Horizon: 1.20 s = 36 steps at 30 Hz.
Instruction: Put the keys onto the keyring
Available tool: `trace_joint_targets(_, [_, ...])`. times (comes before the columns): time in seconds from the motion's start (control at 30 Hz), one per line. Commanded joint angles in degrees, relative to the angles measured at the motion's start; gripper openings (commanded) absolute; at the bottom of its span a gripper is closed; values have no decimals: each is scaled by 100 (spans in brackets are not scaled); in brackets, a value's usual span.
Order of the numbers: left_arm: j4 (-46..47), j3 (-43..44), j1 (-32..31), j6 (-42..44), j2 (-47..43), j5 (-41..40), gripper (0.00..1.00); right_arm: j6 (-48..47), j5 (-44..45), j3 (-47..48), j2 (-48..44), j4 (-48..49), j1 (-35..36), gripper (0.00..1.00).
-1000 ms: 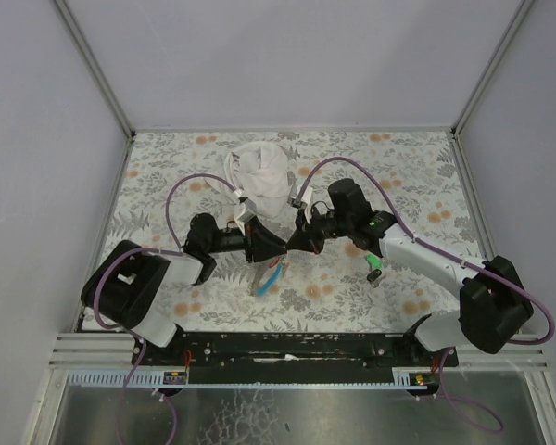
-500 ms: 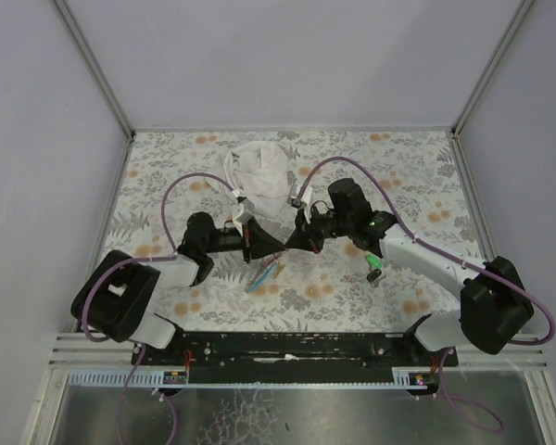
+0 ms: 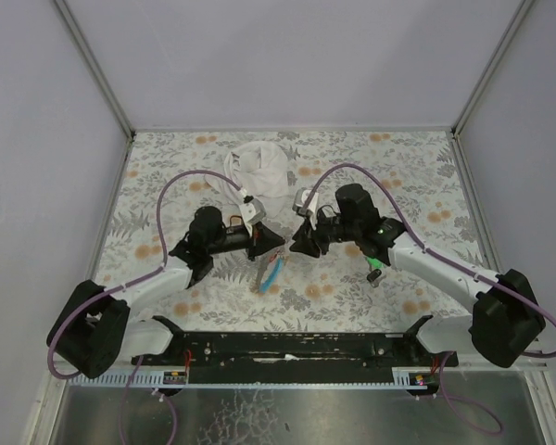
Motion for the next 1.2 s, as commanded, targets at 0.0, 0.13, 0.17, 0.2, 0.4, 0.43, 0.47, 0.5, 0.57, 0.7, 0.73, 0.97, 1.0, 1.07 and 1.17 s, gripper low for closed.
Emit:
trace_joint_targets(0.0, [-1090, 369, -264, 710, -271, -774, 0, -855, -284, -348, -327, 461, 26, 44])
trace_joint_targets(0.13, [-1416, 430, -445, 946, -470, -902, 0, -1245, -399, -691, -560, 914, 25, 52])
trace_joint_targets(0.17, [-1520, 464, -502, 1015, -487, -969, 0, -1336, -400, -721, -587, 951, 26, 53])
trace_joint_targets(0.2, [-1656, 524, -559, 1104, -475, -1033, 0, -1397, -401, -741, -611, 955, 26, 53])
trace_joint_targets(0.4, [-2310, 864, -872, 1471, -368, -1481, 0, -1575, -592, -772, -608, 1008, 26, 50])
trace_joint_targets(0.43, [-2357, 899, -895, 1486, -368, -1524, 0, -1568, -627, -779, -580, 1031, 26, 49])
trace_joint_targets(0.47, [-2398, 920, -909, 1495, -360, -1546, 0, -1578, -688, -765, -552, 1017, 22, 47])
trace_joint_targets(0.5, [-2448, 942, -930, 1513, -354, -1556, 0, -1601, -732, -736, -511, 968, 21, 46])
trace_joint_targets(0.57, [-2546, 1004, -980, 1554, -356, -1588, 0, -1672, -692, -686, -426, 865, 26, 45])
trace_joint_targets(0.7, [-2750, 1144, -1088, 1641, -348, -1657, 0, -1775, -603, -619, -281, 780, 25, 40])
trace_joint_targets(0.73, [-2807, 1176, -1111, 1662, -340, -1674, 0, -1789, -614, -610, -241, 794, 26, 39])
trace_joint_targets(0.97, [-3013, 1270, -1248, 1781, -348, -1699, 0, -1897, -493, -610, -115, 920, 26, 35])
trace_joint_targets(1.0, [-3030, 1281, -1253, 1792, -350, -1702, 0, -1905, -477, -638, -147, 949, 22, 34])
trace_joint_targets(1.07, [-3044, 1299, -1273, 1802, -342, -1720, 0, -1934, -478, -703, -211, 1015, 26, 33])
trace_joint_targets(1.17, [-3077, 1333, -1280, 1812, -320, -1711, 0, -1912, -561, -738, -220, 1056, 26, 29])
